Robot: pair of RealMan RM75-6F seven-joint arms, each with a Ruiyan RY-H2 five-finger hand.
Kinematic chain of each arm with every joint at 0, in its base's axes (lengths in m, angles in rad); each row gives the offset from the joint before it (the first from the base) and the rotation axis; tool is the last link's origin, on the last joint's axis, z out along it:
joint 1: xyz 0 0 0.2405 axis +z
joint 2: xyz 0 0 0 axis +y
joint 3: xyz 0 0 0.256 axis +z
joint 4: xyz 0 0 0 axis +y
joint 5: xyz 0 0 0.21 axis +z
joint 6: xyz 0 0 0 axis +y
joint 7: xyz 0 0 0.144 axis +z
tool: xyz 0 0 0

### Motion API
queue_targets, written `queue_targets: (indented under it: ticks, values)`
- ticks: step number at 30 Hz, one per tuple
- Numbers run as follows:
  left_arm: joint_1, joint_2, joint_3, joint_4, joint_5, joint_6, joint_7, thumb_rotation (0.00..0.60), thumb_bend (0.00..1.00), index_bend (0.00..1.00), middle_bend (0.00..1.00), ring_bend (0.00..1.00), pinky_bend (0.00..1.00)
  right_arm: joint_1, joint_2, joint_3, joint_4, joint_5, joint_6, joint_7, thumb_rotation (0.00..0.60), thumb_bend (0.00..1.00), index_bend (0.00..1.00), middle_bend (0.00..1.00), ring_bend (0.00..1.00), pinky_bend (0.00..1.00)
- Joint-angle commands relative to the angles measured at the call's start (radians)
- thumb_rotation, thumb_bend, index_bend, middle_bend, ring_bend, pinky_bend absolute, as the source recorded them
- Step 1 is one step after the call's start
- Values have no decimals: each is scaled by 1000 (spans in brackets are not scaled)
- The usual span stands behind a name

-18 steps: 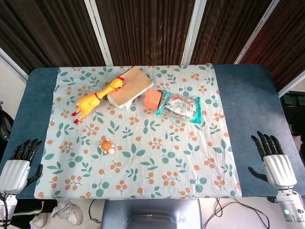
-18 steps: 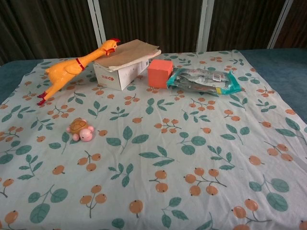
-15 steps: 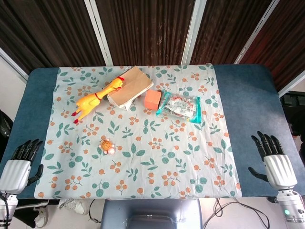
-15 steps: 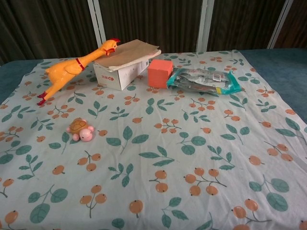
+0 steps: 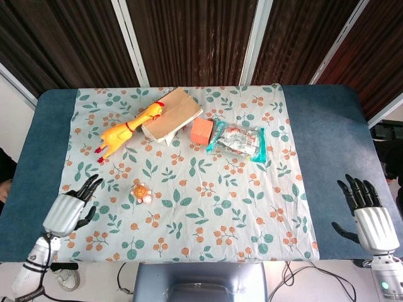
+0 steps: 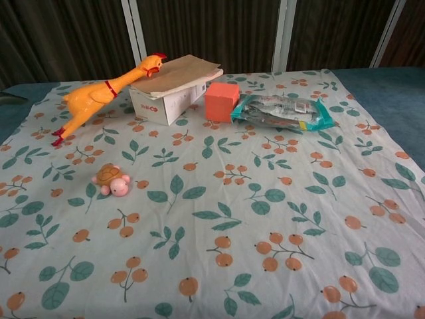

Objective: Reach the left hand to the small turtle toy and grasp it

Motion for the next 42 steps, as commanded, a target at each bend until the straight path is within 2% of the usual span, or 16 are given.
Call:
queue_targets:
  ticks: [1,7,11,13,22,32,42]
  values:
    - [-81,-67,-14,54,16,-88,38,600,478,17,55,631,707,-1,1,0,-1,3,-1,-1,600,261,0,0,0,0]
    - [-154,-171,-23,166,23,-129,37,600,475,65,86,702,765,-2,7,7,-5,32,-17,-3,600,262,0,0,0,0]
    - [-185,-218,-16,228,15,-158,17,600,476,104,116,813,860,-5,11,10,-5,36,-15,0,600,262,0,0,0,0]
    - [-198,-240,-8,264,17,-165,2,600,476,122,129,834,879,-7,14,12,-6,40,-14,2,600,262,0,0,0,0]
    - [-226,-320,31,430,24,-171,-24,600,474,187,160,856,900,-11,17,17,-7,51,-13,6,600,261,0,0,0,0]
    - [-250,-346,52,473,8,-192,-36,600,474,190,164,855,900,-11,18,15,-13,57,-26,0,600,261,0,0,0,0]
    - [-276,-377,72,524,9,-198,-56,600,473,257,242,855,901,-14,28,18,-24,68,-30,4,600,262,0,0,0,0]
